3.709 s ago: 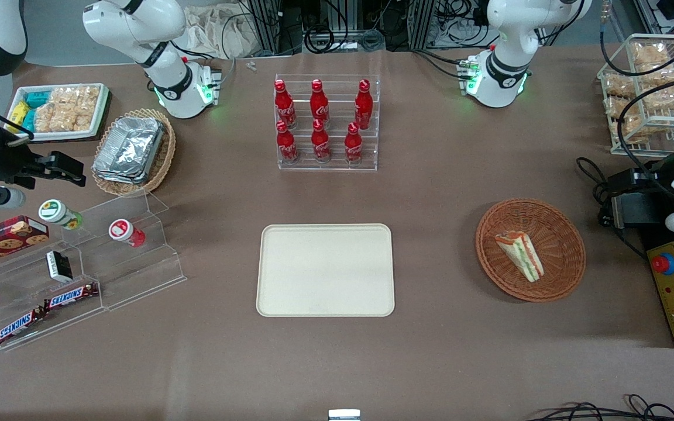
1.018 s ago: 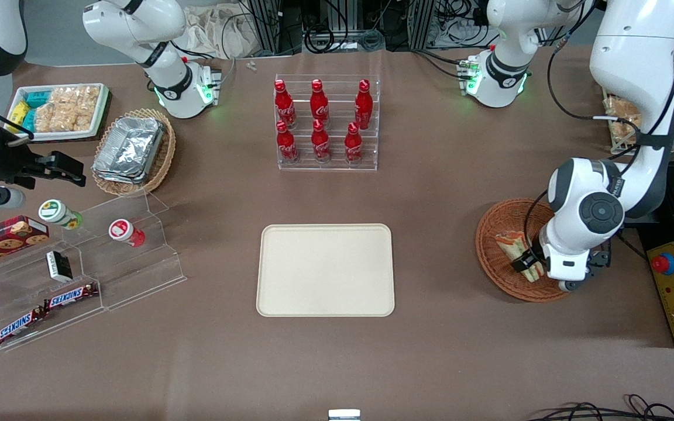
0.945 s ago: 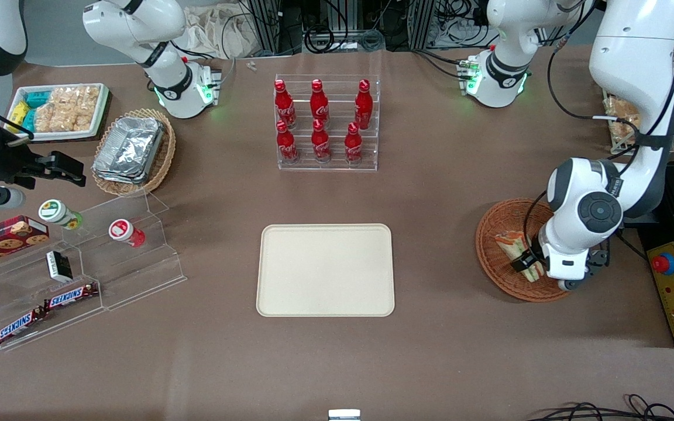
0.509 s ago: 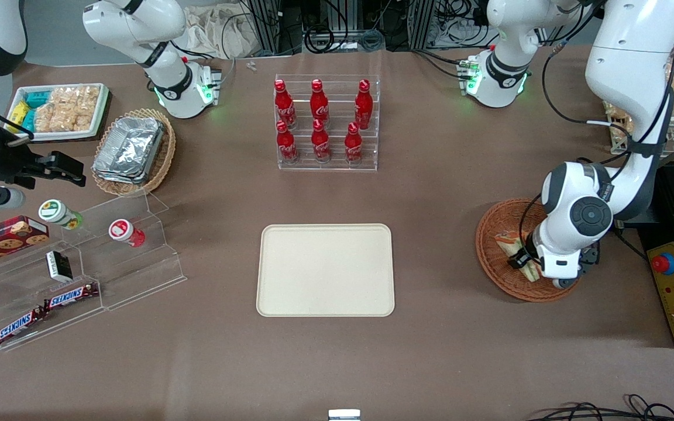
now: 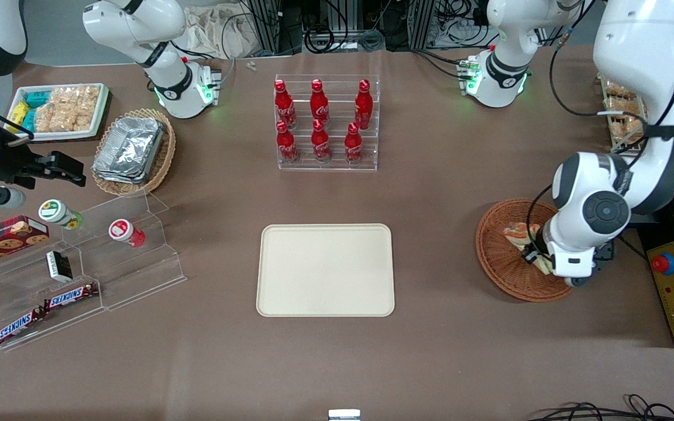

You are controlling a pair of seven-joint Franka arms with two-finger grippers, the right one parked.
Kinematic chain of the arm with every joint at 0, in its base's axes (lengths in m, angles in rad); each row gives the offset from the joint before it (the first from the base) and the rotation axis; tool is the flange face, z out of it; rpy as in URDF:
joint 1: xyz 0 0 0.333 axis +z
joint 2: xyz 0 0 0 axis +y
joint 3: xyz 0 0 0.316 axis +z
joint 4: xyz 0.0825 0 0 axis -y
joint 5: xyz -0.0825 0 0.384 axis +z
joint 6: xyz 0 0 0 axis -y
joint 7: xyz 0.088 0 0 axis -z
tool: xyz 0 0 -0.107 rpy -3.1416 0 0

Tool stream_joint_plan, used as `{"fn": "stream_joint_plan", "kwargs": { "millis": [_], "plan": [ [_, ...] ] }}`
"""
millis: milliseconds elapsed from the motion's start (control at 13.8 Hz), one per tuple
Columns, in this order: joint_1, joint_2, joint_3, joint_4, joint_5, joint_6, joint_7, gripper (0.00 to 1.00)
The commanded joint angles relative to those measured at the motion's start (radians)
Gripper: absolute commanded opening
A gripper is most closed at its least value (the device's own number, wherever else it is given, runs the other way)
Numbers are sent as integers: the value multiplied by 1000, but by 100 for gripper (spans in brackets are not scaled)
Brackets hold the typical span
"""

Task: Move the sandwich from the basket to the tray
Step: 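Close the left gripper on the sandwich and lift it from the basket, then carry the sandwich with the left gripper over to the cream tray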

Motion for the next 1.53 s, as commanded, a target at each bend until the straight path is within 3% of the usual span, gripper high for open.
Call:
{"fn": "stream_joint_plan", "kwargs": {
  "millis": [0,145,291,727,945,1164,1455],
  "plan": [
    [6,-57,-32,146,-75,-205,69,0],
    [3,-60,-32,296,-163,-354,206,0],
    [-7,-32,-44,416,-200,-410,246,0],
    [-50,7,-193,413,-191,-390,470,0],
    [-166,87,-192,416,-183,-269,585,0],
    [-274,211,-189,422,-182,-108,530,0],
    [-363,365,-182,453,-100,79,444,0]
  ]
}}
